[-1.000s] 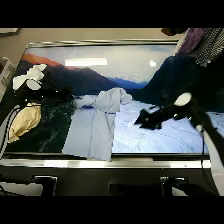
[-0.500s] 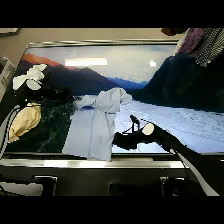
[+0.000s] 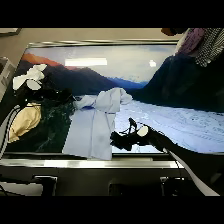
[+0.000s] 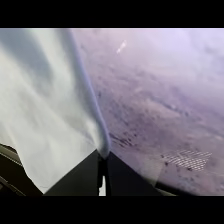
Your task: Fold the clothes and pants, and hang the long-sleeved shirts on hangers.
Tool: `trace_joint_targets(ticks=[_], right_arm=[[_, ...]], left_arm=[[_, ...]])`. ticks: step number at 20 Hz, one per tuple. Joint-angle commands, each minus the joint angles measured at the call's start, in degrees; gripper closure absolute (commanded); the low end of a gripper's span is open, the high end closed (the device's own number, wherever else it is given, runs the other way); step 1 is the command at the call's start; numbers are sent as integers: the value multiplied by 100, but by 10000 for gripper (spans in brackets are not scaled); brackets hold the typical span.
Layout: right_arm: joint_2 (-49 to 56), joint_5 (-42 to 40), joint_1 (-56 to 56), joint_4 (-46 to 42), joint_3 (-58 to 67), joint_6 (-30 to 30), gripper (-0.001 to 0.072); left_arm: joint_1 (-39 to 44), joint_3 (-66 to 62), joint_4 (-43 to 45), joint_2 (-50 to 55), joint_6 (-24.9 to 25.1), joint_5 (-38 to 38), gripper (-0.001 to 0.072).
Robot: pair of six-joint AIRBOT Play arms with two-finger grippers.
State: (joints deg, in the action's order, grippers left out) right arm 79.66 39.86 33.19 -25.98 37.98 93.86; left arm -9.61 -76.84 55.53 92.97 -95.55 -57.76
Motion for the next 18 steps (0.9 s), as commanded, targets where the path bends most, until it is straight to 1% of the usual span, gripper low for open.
trace_joint_targets(ticks=[1, 3, 6, 9, 11, 15, 16, 18], right_arm=[[-258, -79, -280, 282, 52, -232, 673], [-697, 229, -1294, -321, 273, 70, 673], [-1200, 763, -3333, -1300, 1132, 131, 673], [-1222, 675, -4723, -1519, 1799, 133, 673], [-1185, 588, -4992, -1604, 1808, 146, 672], [-824, 723, -4826, -1731, 1808, 114, 669], [-780, 719, -4800, -1707, 1808, 111, 618], [-815, 887, -4955, -1687, 1878, 118, 312]], left_arm=[[-7, -4, 2, 4, -7, -61, 687], [-35, -4, 2, 2, -7, -227, 687], [-52, -4, 48, 4, -2, -597, 687], [-2, 0, 63, 4, -7, -741, 688], [92, 0, 66, 7, -7, -737, 687], [295, 0, 66, 7, -9, -726, 687], [319, 0, 63, 7, -9, -726, 687], [328, 0, 61, 7, -9, -737, 687]])
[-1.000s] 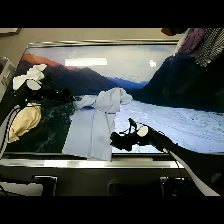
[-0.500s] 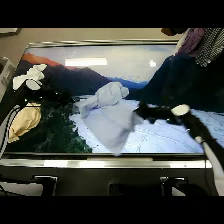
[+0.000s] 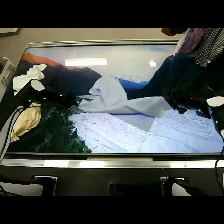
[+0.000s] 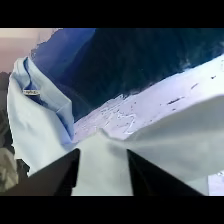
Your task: Fold the clothes and pants, and hang the long-sleeved shirts on hangers.
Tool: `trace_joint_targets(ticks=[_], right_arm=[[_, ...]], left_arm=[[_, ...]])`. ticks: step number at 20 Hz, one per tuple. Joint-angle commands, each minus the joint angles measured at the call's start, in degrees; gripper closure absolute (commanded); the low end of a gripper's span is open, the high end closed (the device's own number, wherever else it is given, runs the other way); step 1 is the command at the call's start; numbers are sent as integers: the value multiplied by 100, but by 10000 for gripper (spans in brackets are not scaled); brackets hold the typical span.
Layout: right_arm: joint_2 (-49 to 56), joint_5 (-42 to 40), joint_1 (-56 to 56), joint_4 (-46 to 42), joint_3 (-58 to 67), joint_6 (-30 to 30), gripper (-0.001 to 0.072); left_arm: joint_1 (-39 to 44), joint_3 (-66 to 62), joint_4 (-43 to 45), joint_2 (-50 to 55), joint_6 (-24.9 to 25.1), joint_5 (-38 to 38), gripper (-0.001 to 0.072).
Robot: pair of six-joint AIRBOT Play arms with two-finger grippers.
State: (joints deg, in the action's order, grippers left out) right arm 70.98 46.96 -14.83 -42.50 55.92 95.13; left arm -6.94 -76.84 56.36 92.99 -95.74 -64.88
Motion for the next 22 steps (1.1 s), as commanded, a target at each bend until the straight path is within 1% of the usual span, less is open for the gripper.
trace_joint_targets(ticks=[1, 4, 6, 7, 8, 9, 13, 15, 17, 20, 21, 22], right_arm=[[4, 483, -374, -83, 195, -125, 287], [-208, 1670, -1182, -487, 334, -481, 289], [-229, 2538, -1401, -802, 227, -745, 285], [-229, 2754, -1353, -804, -7, -866, 284], [-232, 2791, -1241, -699, -330, -903, 274], [-232, 2673, -1060, -586, -741, -909, 245], [-229, 1526, -94, 61, -2116, -953, 240], [-227, 1058, 376, 188, -2363, -940, 240], [-195, 717, 778, 133, -2378, -866, 241], [35, 372, 986, 105, -2378, -699, 245], [103, 315, 986, 87, -2378, -664, 254], [118, 234, 986, 70, -2378, -660, 328]], left_arm=[[61, 0, -22, 2, 11, -31, 687], [61, 0, -22, 2, 11, -28, 687], [61, 0, -26, 2, 11, -28, 687], [61, 0, -24, 4, 11, -26, 687], [61, 0, -24, 4, 11, -24, 687], [61, 0, -24, 4, 11, -26, 687], [61, 0, -24, 4, 11, -7, 687], [61, 0, -24, 4, 11, -7, 687], [61, 0, -22, 4, 11, -2, 687], [61, 0, -22, 4, 11, 37, 687], [61, 0, -22, 4, 11, 46, 687], [61, 0, -22, 4, 11, 59, 687]])
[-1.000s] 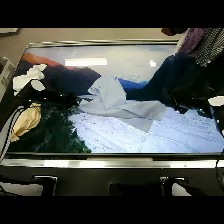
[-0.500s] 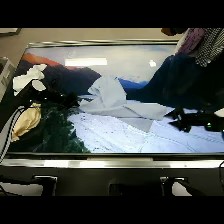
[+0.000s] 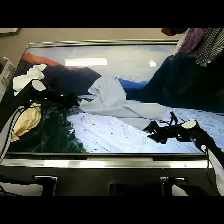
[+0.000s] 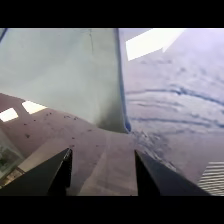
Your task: Fold the clothes and pants, and hang the long-sleeved shirts on hangers.
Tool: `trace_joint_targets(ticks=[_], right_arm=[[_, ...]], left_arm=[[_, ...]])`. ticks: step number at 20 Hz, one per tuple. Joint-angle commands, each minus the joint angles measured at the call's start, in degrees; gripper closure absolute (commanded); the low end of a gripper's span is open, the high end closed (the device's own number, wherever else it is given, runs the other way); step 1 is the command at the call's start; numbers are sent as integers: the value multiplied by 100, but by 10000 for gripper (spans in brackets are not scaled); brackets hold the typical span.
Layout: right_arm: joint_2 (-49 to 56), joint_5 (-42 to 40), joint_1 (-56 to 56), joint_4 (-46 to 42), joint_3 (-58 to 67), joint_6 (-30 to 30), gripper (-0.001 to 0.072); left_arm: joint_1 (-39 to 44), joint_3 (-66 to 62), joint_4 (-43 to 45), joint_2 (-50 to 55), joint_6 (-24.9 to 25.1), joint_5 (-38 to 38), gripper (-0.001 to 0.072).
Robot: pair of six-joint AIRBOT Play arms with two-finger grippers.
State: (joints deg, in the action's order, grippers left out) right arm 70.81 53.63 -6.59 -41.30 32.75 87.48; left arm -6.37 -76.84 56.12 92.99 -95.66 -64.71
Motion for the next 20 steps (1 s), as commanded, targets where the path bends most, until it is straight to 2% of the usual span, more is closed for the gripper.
trace_joint_targets(ticks=[1, 4, 6, 8, 10, 12, 15, 17, 19, 20], right_arm=[[133, -492, 162, -46, -55, 105, 331], [131, -601, 160, -39, -55, 157, 330], [131, -623, 151, -94, -39, 192, 289], [131, -509, 149, -313, 76, 286, 285], [131, -326, 151, -820, 238, 719, 222], [133, -153, 151, -1130, 339, 835, 222], [136, -304, 151, -1257, 348, 975, 223], [149, -601, 151, -1198, 348, 1047, 249], [160, -774, 155, -977, 348, 953, 359], [160, -745, 155, -717, 348, 710, 412]], left_arm=[[4, 0, 2, 4, 4, 44, 687], [4, 0, 2, 4, 4, 61, 687], [4, 0, 2, 4, 4, 70, 687], [4, 0, 2, 4, 4, 70, 687], [4, 0, 2, 4, 4, 90, 687], [4, 0, 2, 4, 4, 129, 687], [4, 0, 2, 4, 4, 155, 687], [4, 0, 2, 4, 4, 192, 687], [4, 0, 2, 4, 2, 271, 687], [4, 0, 2, 4, 2, 293, 687]])
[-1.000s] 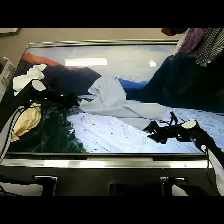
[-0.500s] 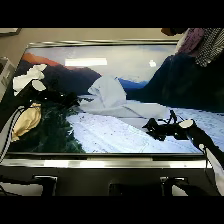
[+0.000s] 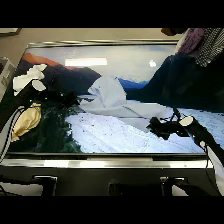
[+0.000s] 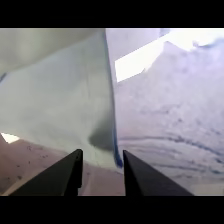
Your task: Fold the clothes and pants, and hang the long-sleeved shirts on hangers.
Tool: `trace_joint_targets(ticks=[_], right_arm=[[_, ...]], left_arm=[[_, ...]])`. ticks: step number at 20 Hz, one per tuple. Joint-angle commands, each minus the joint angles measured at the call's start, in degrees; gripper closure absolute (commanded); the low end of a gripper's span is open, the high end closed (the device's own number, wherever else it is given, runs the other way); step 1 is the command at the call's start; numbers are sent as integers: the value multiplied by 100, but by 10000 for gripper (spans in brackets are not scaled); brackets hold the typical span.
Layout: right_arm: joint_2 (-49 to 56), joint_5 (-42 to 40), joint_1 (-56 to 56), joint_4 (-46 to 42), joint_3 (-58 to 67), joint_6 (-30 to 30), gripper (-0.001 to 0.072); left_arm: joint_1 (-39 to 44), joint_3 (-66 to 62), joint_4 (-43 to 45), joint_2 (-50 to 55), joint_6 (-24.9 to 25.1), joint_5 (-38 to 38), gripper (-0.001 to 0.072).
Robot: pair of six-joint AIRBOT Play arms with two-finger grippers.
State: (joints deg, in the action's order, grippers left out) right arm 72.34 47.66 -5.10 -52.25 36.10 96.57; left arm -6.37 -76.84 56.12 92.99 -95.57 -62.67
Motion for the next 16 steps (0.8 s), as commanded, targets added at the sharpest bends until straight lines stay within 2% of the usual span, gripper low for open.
trace_joint_targets(ticks=[1, 3, 5, 8, 9, 13, 16], right_arm=[[7, -101, 9, 595, 13, -367, 426], [7, -26, 9, 745, 11, -448, 435], [11, -76, 9, 756, -2, -446, 530], [11, -109, 9, 859, -68, -533, 550], [11, -105, 9, 881, -76, -584, 667], [2, -90, 7, 1322, 87, -1224, 674], [-50, 332, 2, 1270, 1106, -1609, 674]], left_arm=[[4, 0, 2, 4, -7, 127, 687], [4, 0, 2, 4, -4, 166, 687], [4, 0, 2, 4, -7, 190, 687], [4, 0, 2, 4, -7, 216, 687], [4, 0, 2, 4, -7, 229, 687], [-7, -7, 2, -7, -7, 229, 688], [-92, -101, 116, -212, -9, 166, 690]])
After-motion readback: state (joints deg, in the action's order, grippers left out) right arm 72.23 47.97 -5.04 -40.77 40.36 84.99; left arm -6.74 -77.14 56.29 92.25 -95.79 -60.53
